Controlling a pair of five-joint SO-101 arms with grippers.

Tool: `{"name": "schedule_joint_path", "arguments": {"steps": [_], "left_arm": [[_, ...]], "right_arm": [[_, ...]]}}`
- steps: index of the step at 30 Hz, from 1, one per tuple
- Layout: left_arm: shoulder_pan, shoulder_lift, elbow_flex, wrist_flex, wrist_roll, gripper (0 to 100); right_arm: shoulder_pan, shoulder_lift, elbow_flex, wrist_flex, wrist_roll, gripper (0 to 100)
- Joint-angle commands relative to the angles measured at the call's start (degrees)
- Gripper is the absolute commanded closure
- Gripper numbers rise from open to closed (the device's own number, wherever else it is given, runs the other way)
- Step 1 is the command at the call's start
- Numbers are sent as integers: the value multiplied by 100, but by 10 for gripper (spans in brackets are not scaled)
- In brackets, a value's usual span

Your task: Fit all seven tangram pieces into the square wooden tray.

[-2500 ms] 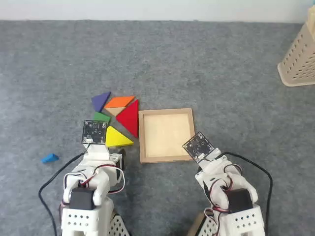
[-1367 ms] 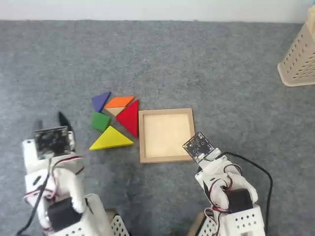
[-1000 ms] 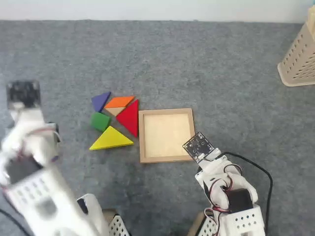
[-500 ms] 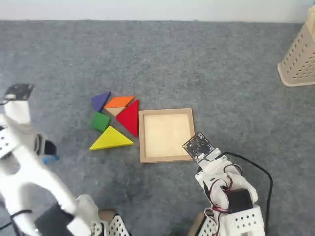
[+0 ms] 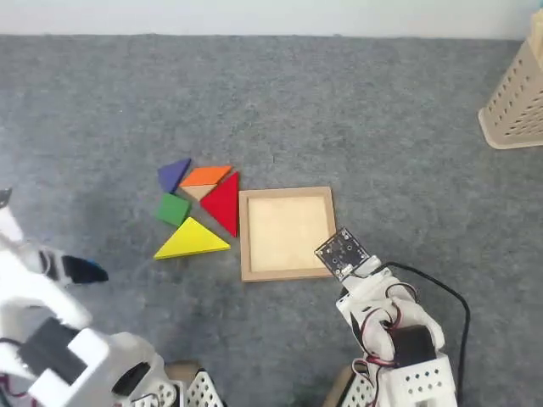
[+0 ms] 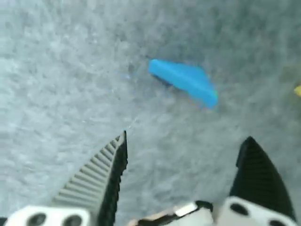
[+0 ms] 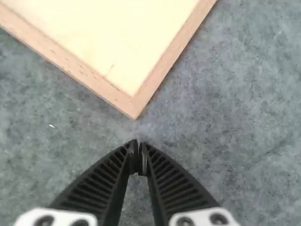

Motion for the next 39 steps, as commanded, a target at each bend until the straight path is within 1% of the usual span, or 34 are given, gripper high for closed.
{"name": "schedule_joint_path", "arguments": {"steps": [1,4,8,11,13,15,18,21,23,26,28,31,33,36,39], "left_arm": [[413,-44,-277,-167,457,642],[642,-44,-514,-149,545,643],[1380,-44,-1297,-9,404,644],[2189,18,-1798,273,369,663],[2875,9,-1824,448,334,684],[3516,18,-1815,589,202,685],[4290,9,-1824,396,-229,685],[4862,18,-1745,176,-914,684],[5134,18,-1622,-114,-932,684],[5389,149,-1420,-782,-141,667],[5530,510,-1429,-1090,457,648],[5679,1248,-1719,-1363,1345,646],[5688,1723,-2105,-1398,1846,645],[5714,2198,-2519,-1275,2268,645],[5688,2286,-2536,-1275,2514,645]], "right_arm": [[-13,-84,105,31,-35,991],[-4,-84,105,31,-35,991],[-4,-84,105,31,-35,991],[-4,-84,105,31,-35,991],[-4,-84,105,31,-35,991],[-4,-84,105,31,-35,991],[-4,-84,105,31,-35,991],[-4,-84,105,31,-35,991],[-4,-84,105,31,-35,991],[-4,-84,105,31,-35,991],[-4,-84,105,31,-35,991],[-4,-84,105,31,-35,991],[-4,-84,105,31,-35,991],[-4,-84,105,31,-35,991],[-4,-84,105,31,-35,991]]}}
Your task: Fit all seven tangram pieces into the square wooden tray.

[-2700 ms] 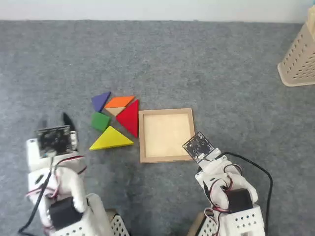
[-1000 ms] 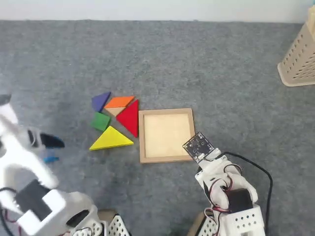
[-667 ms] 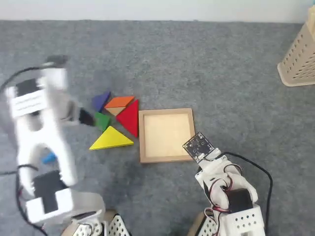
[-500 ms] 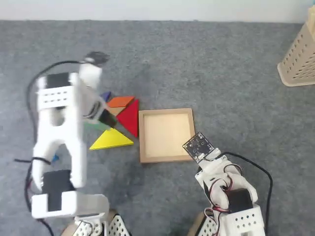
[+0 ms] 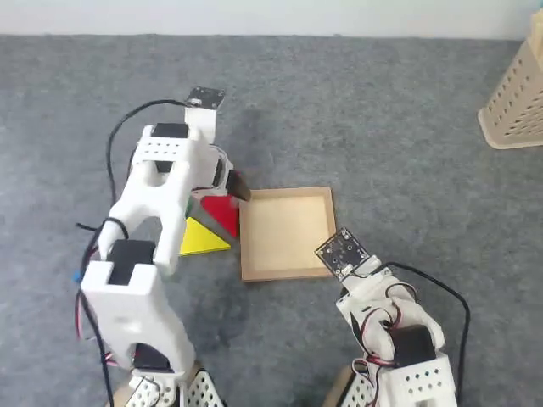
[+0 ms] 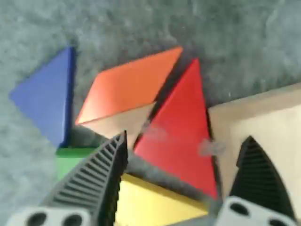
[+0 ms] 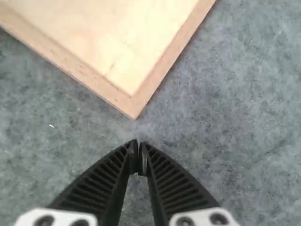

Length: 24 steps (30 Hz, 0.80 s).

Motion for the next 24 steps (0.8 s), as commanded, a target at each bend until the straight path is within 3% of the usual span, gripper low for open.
{"name": "schedule_joint_path", "arguments": {"steps": [1,11,15,24], "left_arm": [[18,-26,-268,-26,466,645],[-334,-334,321,-281,703,645],[-264,-387,857,-756,703,646],[35,35,743,-686,1029,647]], "right_arm": [[-4,-84,105,31,-35,991],[-4,-84,105,31,-35,991],[-4,-84,105,31,-35,991],[-4,-84,105,31,-35,991]]}}
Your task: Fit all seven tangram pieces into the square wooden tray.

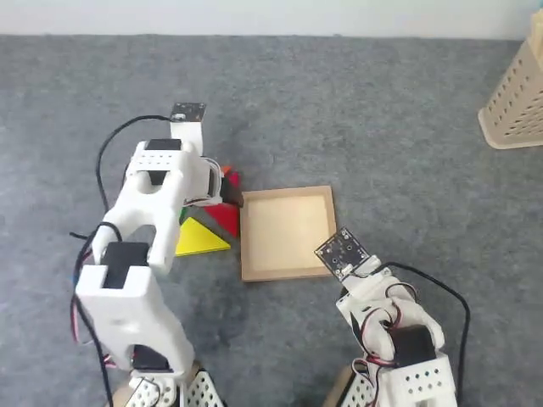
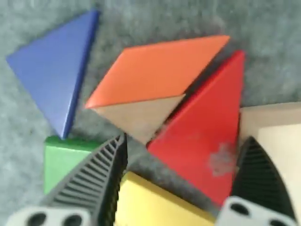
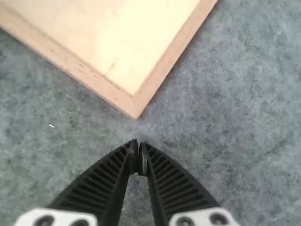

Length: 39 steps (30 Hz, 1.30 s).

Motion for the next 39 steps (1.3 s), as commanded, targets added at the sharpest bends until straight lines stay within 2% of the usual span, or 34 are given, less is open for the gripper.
{"name": "schedule_joint_path", "arguments": {"steps": [1,10,18,24,30,39], "left_arm": [[290,149,-233,0,404,647],[422,571,-708,501,659,679],[-563,229,-699,501,97,679],[-668,167,-716,554,0,679],[9,167,-734,598,-105,677],[897,246,-1174,492,536,677]], "right_arm": [[-4,-84,105,31,-35,991],[-4,-84,105,31,-35,991],[-4,-84,105,31,-35,991],[-4,-84,105,31,-35,991],[-4,-84,105,31,-35,991],[-4,-84,105,31,-35,991]]}}
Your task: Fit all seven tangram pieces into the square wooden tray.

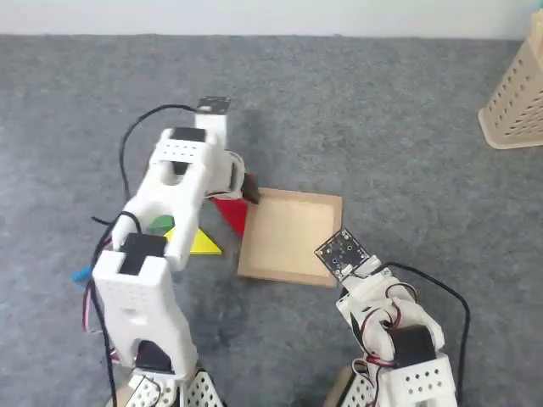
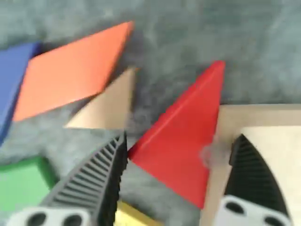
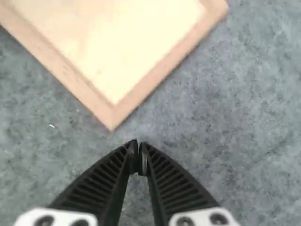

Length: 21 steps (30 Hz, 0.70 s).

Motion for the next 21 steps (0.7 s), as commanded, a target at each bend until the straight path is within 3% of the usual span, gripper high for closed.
{"name": "schedule_joint_path", "arguments": {"steps": [1,14,21], "left_arm": [[352,-220,-242,-114,290,677],[-149,-686,-295,62,475,641],[-246,-97,-295,-141,457,643]], "right_arm": [[-4,-84,105,31,-35,991],[-4,-84,105,31,-35,991],[-4,-84,105,31,-35,991]]}}
